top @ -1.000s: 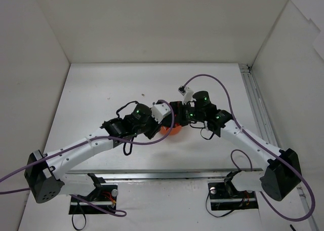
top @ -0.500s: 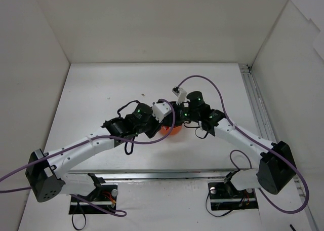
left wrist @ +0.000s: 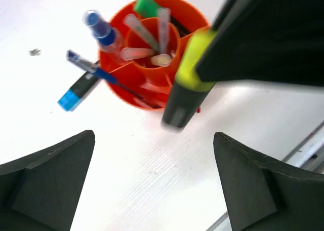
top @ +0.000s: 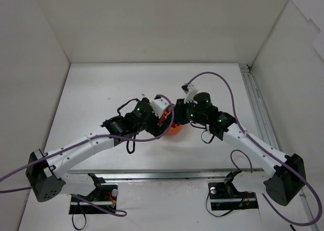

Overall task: Sort the stationery into containers
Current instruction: Place the pen in the storage box.

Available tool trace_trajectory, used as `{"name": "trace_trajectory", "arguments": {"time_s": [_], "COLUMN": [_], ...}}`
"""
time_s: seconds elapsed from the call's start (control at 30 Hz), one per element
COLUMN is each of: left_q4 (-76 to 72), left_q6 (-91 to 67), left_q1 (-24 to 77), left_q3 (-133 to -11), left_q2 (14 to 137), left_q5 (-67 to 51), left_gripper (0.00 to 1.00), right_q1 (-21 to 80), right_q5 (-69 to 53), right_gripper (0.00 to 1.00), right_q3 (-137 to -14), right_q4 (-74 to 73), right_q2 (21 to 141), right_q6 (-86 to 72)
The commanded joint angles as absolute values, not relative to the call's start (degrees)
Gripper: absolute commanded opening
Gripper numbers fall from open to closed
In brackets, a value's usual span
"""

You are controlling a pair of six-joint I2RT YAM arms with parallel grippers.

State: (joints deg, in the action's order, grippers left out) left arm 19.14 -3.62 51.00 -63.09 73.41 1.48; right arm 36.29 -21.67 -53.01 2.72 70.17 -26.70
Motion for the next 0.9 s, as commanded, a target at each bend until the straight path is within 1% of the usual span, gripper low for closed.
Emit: {"name": "trace_trajectory", "arguments": {"time_s": [0.0,0.1,0.17,0.23,0.27,0.37,0.43,0.5,0.57,0.6,0.63,0.7,0.87], "left_q4": [16.1,16.8,18.3,19.2,19.9,21.7,22.6,23.3,23.8,24.3,24.3,24.3,23.1], "left_q6": [-7.3,-12.6,-17.7,-21.7,-22.6,-25.0,-25.9,-26.1,-26.3,-26.2,-25.8,-25.4,-25.4], "left_q1": [51.2,47.3,43.0,39.6,35.8,29.2,27.0,25.6,25.6,25.6,25.6,25.1,23.9], "left_q3": [-63.7,-61.4,-60.5,-59.9,-59.6,-61.2,-63.3,-64.8,-65.3,-65.3,-68.4,-69.3,-69.7], "left_q2": [68.7,65.7,64.4,64.2,65.1,69.2,72.9,75.3,76.4,79.4,81.1,83.0,85.3], "left_q5": [10.2,12.7,13.7,12.8,10.1,4.2,0.7,0.7,0.7,0.7,0.7,-1.1,-2.6], "left_gripper": [1.00,1.00,1.00,1.00,1.00,1.00,1.00,1.00,1.00,1.00,1.00,1.00,1.00], "right_q1": [35.0,33.0,32.1,31.6,31.4,30.9,30.9,30.6,30.7,30.5,30.6,30.5,30.2], "right_q5": [-6.6,2.5,8.4,11.4,12.4,11.3,11.1,10.5,9.4,8.8,7.1,4.8,0.8], "right_gripper": [0.00,0.00,0.00,0.00,0.00,0.00,0.00,0.00,0.00,0.00,0.00,0.00,0.00], "right_q3": [-55.9,-56.0,-55.9,-56.1,-56.2,-57.9,-59.6,-61.1,-61.5,-62.0,-62.0,-62.2,-61.3], "right_q4": [0.4,-2.5,-2.9,-3.1,-3.1,-2.8,-2.5,-2.1,-1.4,-1.1,-0.4,-0.4,1.7], "right_q2": [63.7,60.4,59.0,59.3,60.0,63.9,66.0,68.9,70.8,71.4,71.8,72.8,72.9], "right_q6": [-21.5,-18.9,-16.8,-14.3,-13.6,-11.0,-9.5,-8.4,-8.4,-8.0,-8.0,-8.2,-9.6]}}
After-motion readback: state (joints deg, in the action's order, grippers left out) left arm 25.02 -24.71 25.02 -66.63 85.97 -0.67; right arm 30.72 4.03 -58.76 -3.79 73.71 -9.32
